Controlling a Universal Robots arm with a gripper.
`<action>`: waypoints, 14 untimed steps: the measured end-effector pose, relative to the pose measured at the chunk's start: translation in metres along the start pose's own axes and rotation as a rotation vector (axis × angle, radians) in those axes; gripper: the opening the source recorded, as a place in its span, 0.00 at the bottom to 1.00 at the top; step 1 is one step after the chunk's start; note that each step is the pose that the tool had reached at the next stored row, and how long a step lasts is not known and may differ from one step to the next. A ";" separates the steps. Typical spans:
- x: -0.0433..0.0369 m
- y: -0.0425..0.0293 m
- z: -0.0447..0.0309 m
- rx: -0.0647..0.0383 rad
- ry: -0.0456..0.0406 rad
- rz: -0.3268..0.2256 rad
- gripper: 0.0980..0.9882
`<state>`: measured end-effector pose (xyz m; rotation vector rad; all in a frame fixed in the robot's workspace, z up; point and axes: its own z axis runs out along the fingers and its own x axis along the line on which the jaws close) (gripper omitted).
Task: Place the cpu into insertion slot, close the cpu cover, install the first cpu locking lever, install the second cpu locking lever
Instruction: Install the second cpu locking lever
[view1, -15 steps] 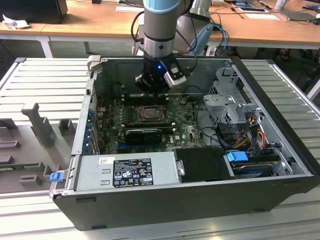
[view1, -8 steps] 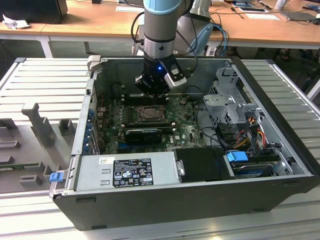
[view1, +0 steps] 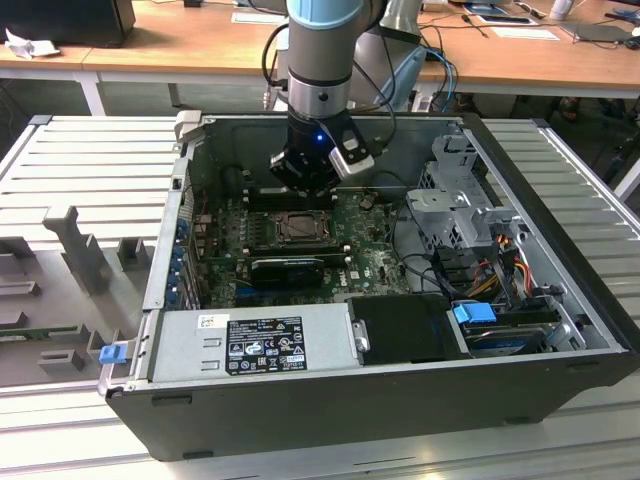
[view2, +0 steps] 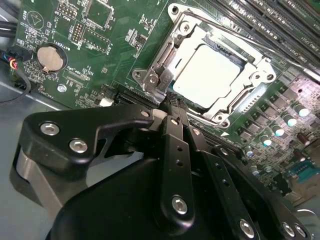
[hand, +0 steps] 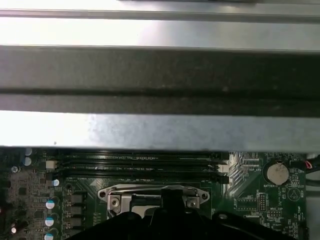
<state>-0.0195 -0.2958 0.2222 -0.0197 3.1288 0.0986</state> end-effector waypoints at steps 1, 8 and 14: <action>-0.0001 0.0001 -0.0022 0.000 -0.0001 0.000 0.01; 0.0000 -0.0202 -0.0164 0.000 0.0000 0.000 0.01; -0.0005 -0.0361 -0.0166 0.000 0.0052 0.000 0.01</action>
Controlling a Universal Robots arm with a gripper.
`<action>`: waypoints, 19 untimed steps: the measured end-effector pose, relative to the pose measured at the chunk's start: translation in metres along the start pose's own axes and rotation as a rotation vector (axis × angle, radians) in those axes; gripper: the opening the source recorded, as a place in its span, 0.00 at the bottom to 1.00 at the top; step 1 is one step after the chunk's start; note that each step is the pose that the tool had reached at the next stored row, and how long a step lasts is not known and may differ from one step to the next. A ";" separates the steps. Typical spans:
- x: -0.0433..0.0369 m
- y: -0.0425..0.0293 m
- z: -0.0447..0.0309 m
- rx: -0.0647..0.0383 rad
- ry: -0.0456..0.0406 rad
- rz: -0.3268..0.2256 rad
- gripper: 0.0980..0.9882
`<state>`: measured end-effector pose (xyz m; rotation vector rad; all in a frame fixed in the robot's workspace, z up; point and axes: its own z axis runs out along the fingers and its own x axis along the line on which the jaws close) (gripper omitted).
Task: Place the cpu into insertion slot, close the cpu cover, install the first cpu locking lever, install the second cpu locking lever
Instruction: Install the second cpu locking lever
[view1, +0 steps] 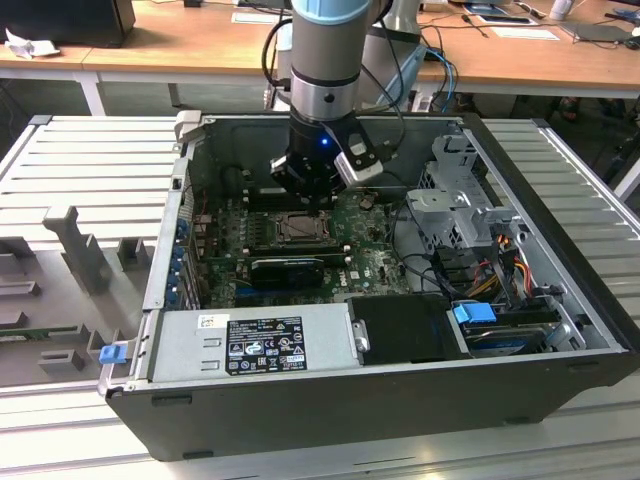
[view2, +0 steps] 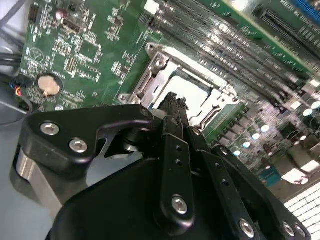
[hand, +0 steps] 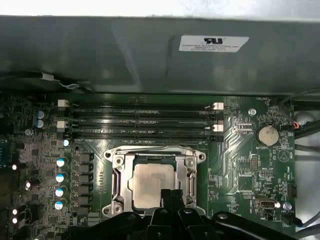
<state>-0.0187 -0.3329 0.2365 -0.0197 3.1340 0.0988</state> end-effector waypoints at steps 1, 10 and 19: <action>0.0000 -0.0062 -0.0001 -0.001 0.0000 0.000 0.01; 0.0022 -0.0319 0.0011 -0.029 0.0000 -0.004 0.01; 0.0302 -0.0365 0.0044 -0.031 0.0015 -0.025 0.01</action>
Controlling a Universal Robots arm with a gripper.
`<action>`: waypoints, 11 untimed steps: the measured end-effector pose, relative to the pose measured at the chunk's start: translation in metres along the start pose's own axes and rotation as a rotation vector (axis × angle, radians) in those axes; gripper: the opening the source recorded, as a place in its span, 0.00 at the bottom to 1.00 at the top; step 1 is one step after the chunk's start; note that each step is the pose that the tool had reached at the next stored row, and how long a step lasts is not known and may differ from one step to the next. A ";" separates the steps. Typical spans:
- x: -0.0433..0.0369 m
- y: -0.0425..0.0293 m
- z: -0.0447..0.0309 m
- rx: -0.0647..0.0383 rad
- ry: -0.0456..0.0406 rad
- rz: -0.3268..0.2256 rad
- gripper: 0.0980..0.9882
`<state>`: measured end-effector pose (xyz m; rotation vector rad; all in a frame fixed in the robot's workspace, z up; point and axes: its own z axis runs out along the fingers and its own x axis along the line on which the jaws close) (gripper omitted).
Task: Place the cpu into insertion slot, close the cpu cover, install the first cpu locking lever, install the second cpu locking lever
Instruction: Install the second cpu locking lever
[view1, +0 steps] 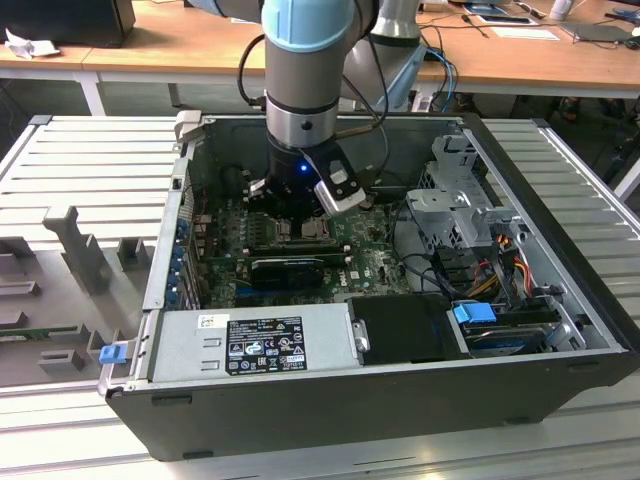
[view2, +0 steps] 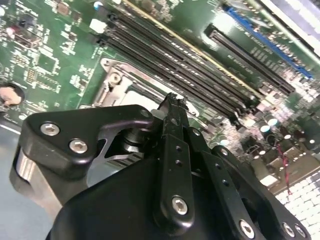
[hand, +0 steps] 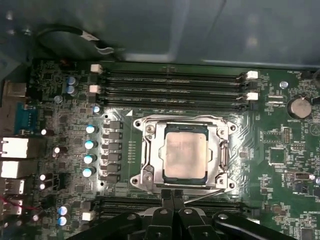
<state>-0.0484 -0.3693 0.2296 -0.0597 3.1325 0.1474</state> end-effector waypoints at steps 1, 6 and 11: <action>0.0012 -0.0009 -0.0001 0.000 0.0001 -0.001 0.01; 0.0095 -0.0056 -0.0004 -0.005 0.0003 -0.004 0.01; 0.0118 -0.0069 0.0130 -0.012 0.0034 -0.038 0.01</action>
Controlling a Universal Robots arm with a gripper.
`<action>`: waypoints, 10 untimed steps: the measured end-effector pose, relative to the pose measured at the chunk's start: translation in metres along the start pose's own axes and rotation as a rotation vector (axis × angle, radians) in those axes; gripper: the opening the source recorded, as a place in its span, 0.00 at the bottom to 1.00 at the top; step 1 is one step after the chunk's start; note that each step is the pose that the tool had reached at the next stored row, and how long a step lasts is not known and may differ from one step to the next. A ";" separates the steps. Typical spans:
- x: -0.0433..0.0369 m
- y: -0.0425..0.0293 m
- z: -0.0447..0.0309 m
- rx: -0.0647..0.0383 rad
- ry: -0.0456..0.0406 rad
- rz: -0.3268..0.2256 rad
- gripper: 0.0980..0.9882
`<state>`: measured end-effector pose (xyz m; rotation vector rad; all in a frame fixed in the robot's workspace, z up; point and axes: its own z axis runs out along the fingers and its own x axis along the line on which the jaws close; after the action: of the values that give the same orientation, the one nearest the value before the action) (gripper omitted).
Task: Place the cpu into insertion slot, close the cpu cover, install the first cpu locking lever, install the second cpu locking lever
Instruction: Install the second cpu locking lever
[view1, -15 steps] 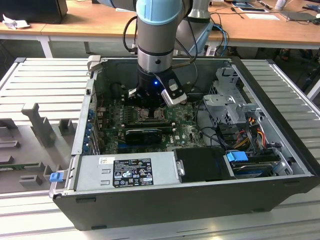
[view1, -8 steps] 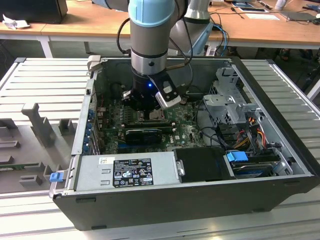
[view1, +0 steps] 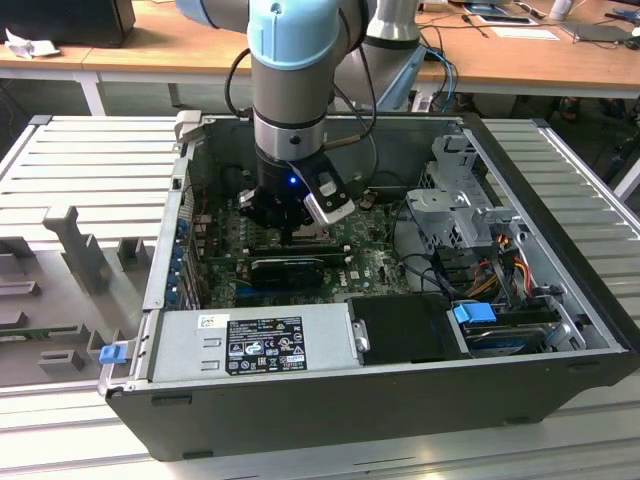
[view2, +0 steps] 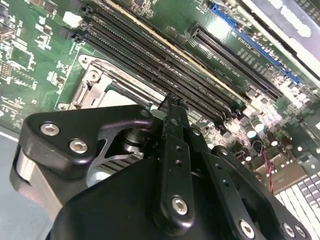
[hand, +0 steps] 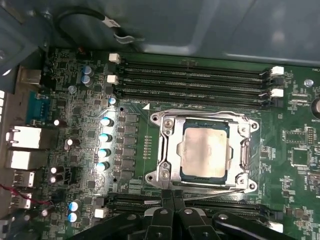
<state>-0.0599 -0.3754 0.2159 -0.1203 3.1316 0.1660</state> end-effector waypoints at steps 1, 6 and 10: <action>0.0000 -0.0002 0.0014 -0.001 0.0003 -0.003 0.01; 0.0028 -0.0073 0.0037 -0.026 -0.0008 -0.014 0.01; 0.0055 -0.0129 0.0031 -0.046 -0.0018 -0.021 0.01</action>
<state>-0.0644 -0.3883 0.2114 -0.1531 3.1244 0.2381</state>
